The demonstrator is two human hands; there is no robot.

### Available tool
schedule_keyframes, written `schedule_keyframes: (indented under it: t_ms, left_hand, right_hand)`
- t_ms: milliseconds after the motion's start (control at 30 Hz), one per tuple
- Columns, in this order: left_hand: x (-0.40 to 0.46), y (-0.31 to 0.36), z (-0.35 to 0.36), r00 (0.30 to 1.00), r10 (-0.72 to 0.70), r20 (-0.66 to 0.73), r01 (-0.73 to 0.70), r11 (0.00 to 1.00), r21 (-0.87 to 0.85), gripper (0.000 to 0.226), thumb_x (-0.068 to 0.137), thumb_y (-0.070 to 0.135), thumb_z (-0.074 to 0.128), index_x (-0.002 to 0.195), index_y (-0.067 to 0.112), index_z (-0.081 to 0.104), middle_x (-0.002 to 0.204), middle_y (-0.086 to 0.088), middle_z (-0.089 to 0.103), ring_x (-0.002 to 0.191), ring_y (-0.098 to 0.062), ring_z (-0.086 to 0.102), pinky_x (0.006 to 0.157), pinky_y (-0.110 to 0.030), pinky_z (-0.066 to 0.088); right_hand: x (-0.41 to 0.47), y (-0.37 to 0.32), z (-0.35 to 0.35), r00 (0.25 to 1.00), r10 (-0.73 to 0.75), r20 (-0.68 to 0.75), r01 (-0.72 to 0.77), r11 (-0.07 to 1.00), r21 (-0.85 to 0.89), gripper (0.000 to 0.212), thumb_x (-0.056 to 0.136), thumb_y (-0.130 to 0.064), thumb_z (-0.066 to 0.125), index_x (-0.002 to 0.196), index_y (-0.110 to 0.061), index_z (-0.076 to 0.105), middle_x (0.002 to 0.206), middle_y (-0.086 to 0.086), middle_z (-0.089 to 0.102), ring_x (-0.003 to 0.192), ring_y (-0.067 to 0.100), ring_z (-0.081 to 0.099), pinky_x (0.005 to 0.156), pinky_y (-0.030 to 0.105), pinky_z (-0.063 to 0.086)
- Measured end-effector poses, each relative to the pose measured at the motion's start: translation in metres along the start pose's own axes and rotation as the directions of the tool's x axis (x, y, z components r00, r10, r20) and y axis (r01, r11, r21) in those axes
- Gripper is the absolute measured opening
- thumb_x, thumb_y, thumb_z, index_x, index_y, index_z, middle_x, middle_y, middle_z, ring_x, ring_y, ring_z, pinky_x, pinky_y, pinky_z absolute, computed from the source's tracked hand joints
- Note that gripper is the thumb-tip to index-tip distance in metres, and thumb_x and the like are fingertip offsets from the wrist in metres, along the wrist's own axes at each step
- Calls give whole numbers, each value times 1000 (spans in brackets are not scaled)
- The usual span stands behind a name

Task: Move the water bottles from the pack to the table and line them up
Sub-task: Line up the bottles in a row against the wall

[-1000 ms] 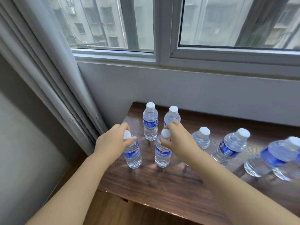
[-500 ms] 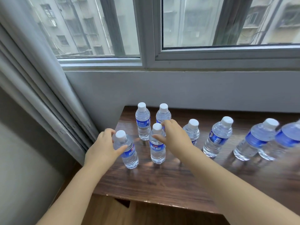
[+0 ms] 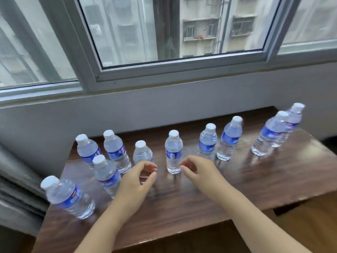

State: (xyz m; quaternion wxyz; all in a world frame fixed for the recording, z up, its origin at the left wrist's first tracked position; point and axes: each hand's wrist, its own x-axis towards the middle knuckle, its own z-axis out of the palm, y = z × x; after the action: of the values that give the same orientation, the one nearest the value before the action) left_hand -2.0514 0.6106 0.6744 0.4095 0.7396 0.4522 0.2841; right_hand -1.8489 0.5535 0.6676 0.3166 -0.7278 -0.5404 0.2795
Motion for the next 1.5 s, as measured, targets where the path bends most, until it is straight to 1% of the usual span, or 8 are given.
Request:
schedule_keyframes:
  t_ms: [400,667,900,1000,1100,1200,1267,1500]
  left_hand:
    - [44,97,258,980,-37,198,74,980,-182,25,89,7,62,104,27,62,101,6,70,94,-2,65,85,-20,50]
    - [106,148,369,990,-116,75,129,967,-219,38,88,5,62,121,20,50,115,3,59,103,-9,57,94,-30,48]
    - [156,143,428,984,-163,76,174,971,-162,81,76,11,78,142,19,31,140,2,42,126,-11,43,104,-28,37]
    - [170,137,446,984,-151,90,170,946,-276,79,70,9,83,132,29,38,132,9,51,115,2,52,87,-11,44]
    - [178,126,460,979,-195,60,204,915,-348,68,59,26,85,113,44,49,115,12,65,104,-2,63,81,-22,53]
    - [183,120,470,971,-240,14,228,902,-367,54,65,17,85,104,40,56,102,14,70,93,-4,67,71,-18,52]
    - [185,120,474,961,-277,-7,253,888,-384,50,69,7,83,105,32,58,98,12,72,92,-7,67,68,-15,51]
    - [187,123,477,947,-320,-32,288,888,-358,54,67,30,83,114,36,58,108,16,70,103,-5,65,91,-34,51]
  right_hand:
    - [-55,210,-209,937,223,-268,-173,965,196,9,88,-17,63,93,-23,69,84,-8,71,79,-4,60,67,4,41]
    - [-36,304,-304,905,276,-325,-195,946,258,15,91,-20,60,104,-21,66,95,-8,68,87,-2,59,67,-1,40]
    - [26,350,-324,889,362,-282,-247,895,371,42,85,-20,69,124,-18,51,106,-1,60,93,8,59,88,14,47]
    - [59,360,-324,904,367,-219,-276,893,356,63,81,-23,74,135,-22,41,121,-2,53,112,12,52,92,24,38]
    - [89,364,-317,936,321,-146,-258,906,337,78,78,-23,77,142,-24,33,127,-7,45,115,6,44,90,19,33]
    - [109,366,-307,963,260,-71,-213,896,391,66,74,-16,79,128,-25,43,117,-11,54,99,-2,54,74,5,40]
    - [121,369,-298,969,235,-79,-184,894,409,54,67,-13,82,108,-29,51,103,-6,64,90,7,63,73,16,50]
    - [133,374,-295,953,267,-145,-189,895,405,46,68,-15,82,103,-21,53,94,-9,63,84,1,60,55,6,43]
